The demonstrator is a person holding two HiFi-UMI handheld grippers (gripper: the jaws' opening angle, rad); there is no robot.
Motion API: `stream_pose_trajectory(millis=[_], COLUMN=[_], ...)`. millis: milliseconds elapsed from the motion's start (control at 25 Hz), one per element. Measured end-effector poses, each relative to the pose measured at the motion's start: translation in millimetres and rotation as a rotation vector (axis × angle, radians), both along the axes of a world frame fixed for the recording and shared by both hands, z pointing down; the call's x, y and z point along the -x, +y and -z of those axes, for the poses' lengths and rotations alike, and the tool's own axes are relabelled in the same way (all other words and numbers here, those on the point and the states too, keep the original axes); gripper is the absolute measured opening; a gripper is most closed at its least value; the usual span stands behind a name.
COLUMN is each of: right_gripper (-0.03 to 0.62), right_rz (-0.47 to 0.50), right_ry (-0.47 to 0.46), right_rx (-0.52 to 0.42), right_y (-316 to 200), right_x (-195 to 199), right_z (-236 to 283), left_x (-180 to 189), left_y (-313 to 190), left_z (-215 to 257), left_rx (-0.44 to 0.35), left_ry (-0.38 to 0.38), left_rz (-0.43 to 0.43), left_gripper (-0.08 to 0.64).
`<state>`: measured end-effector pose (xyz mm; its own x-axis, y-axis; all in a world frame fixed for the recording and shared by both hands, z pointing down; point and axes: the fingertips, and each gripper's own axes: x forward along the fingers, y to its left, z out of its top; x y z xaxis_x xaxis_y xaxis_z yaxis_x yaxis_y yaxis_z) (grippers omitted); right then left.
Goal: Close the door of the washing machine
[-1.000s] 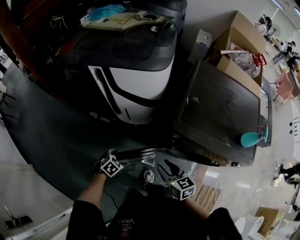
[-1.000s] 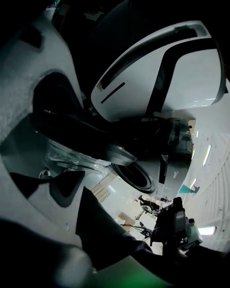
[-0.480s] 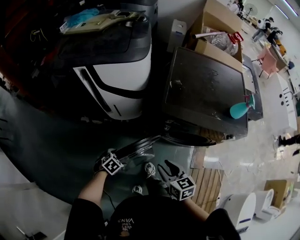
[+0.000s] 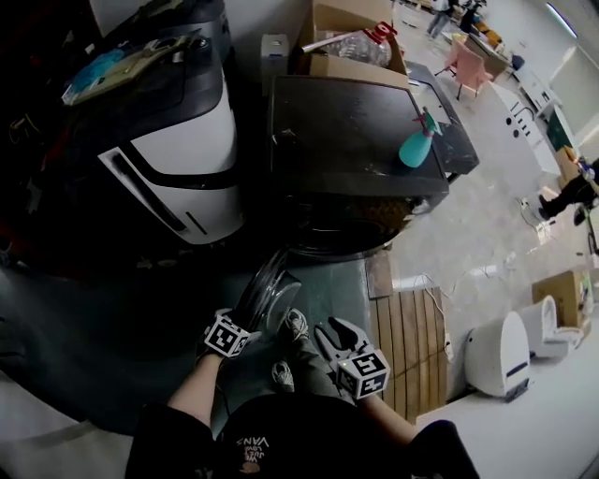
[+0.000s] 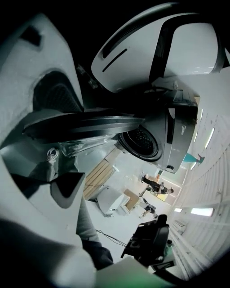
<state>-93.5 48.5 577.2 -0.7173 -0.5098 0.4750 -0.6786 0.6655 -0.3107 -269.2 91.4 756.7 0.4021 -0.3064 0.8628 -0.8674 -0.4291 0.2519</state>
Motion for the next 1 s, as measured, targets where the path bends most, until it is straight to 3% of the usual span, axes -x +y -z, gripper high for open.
stream_pose_trajectory(millis=[440,800,1000], right_gripper=[0.155,0.155,0.155], right_rz=[-0.218,-0.295,-0.273], right_ry=[0.041,0.036,0.052], right_rx=[0.027,0.041,0.061], right_y=[46.4,21.7,-5.3], right_x=[-81.0,-136.2,-167.3], right_z=[-8.3,-19.2,-26.9], left_x=[-95.8,-160.2,-199.0], left_y=[16.9,0.9,-16.5], left_z=[2.7,2.0,3.5], left_rx=[0.007,0.05,0.073], left_ry=[0.122,0.175,0.192], left_rz=[-0.112,-0.166,-0.167], left_gripper=[0.413,0.387,0.384])
